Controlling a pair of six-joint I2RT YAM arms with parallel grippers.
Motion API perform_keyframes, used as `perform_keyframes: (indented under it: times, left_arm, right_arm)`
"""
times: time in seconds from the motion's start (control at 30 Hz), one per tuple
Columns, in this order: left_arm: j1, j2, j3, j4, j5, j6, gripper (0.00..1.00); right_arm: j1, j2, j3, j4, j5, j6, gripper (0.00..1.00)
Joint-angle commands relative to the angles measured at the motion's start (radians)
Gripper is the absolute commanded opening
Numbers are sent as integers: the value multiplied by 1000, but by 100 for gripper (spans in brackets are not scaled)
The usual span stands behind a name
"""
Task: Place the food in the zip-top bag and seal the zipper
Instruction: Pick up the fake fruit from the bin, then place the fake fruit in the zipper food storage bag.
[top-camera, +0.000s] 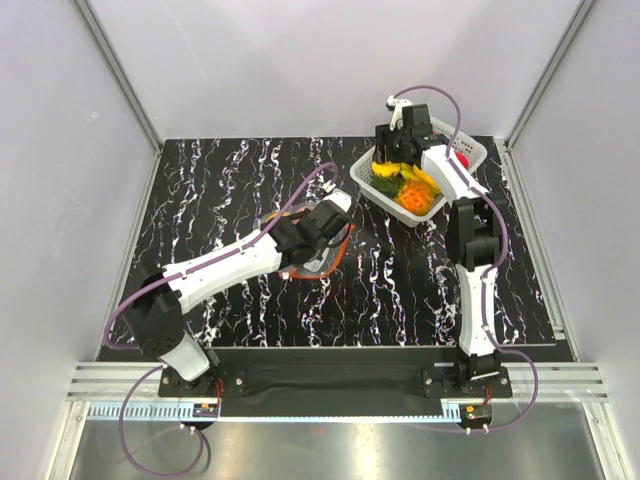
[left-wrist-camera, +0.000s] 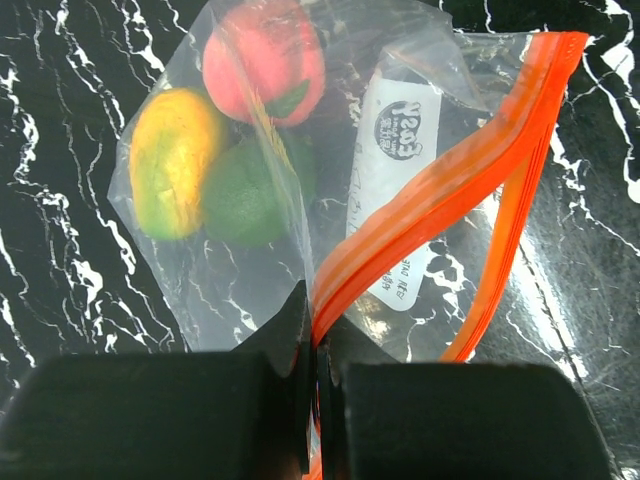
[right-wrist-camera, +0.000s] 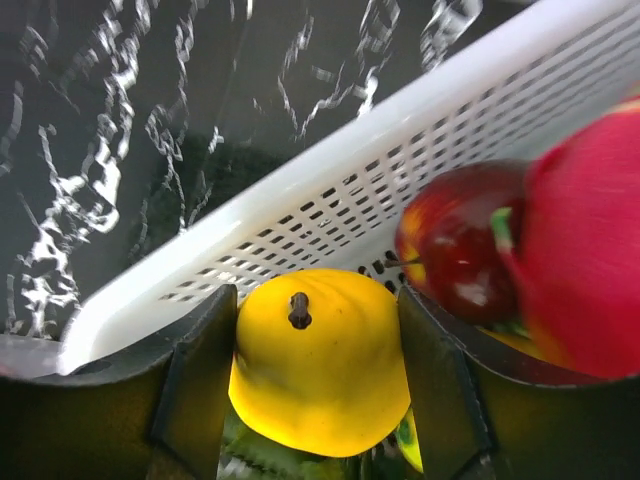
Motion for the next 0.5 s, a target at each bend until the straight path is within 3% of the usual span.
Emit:
perform_keyframes:
  times: [0.0, 0.23, 0.47]
  left_arm:
    - [-7, -40, 17, 1, 27, -27, 0]
    - [-7, -27, 31, -19, 39, -47, 0]
    - [-7, 4, 91, -45, 79, -60, 0]
  right_arm:
    - [25, -195, -40, 93, 120, -19, 39]
    - [50, -339, -138, 109, 291, -45, 39]
    - [60, -612, -414, 132, 138, 96, 36]
